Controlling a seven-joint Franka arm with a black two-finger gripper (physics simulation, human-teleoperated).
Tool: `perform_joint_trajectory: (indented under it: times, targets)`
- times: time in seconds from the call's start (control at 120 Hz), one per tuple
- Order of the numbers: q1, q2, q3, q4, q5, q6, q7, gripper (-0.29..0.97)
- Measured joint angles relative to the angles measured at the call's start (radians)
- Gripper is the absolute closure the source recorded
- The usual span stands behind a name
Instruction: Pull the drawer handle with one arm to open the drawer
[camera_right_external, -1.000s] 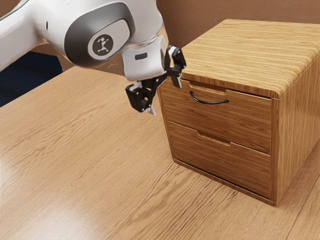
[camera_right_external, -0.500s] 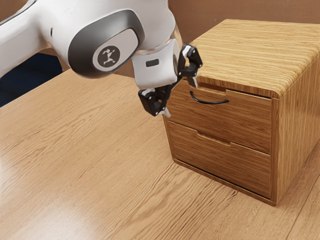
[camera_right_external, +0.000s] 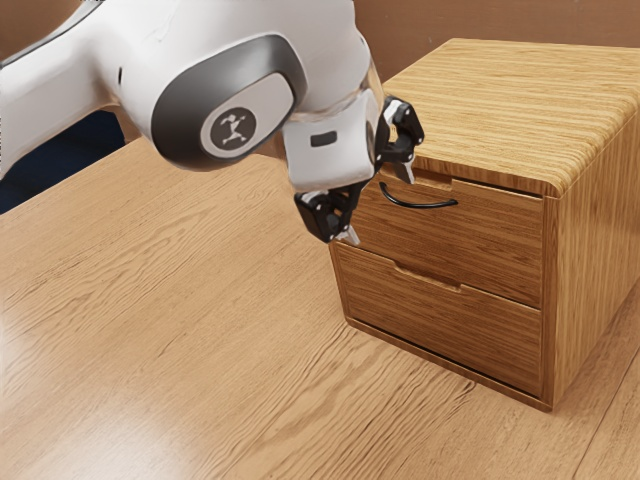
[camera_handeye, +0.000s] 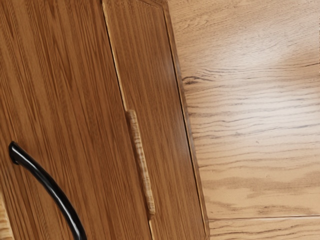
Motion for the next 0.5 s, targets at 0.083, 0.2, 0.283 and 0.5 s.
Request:
perform_joint_trajectory:
  times: [0.083, 0.2, 0.283, 0.5]
  targets:
    - [-0.033, 0.012, -0.002, -0.002, 0.0, 0.017, -0.003, 0.02]
    - [-0.087, 0.019, 0.004, -0.002, 0.012, 0.041, -0.008, 0.02]
    - [-0.104, 0.02, 0.006, -0.002, 0.017, 0.05, -0.011, 0.02]
    - [-0.072, 0.021, 0.007, -0.004, 0.021, 0.058, -0.018, 0.02]
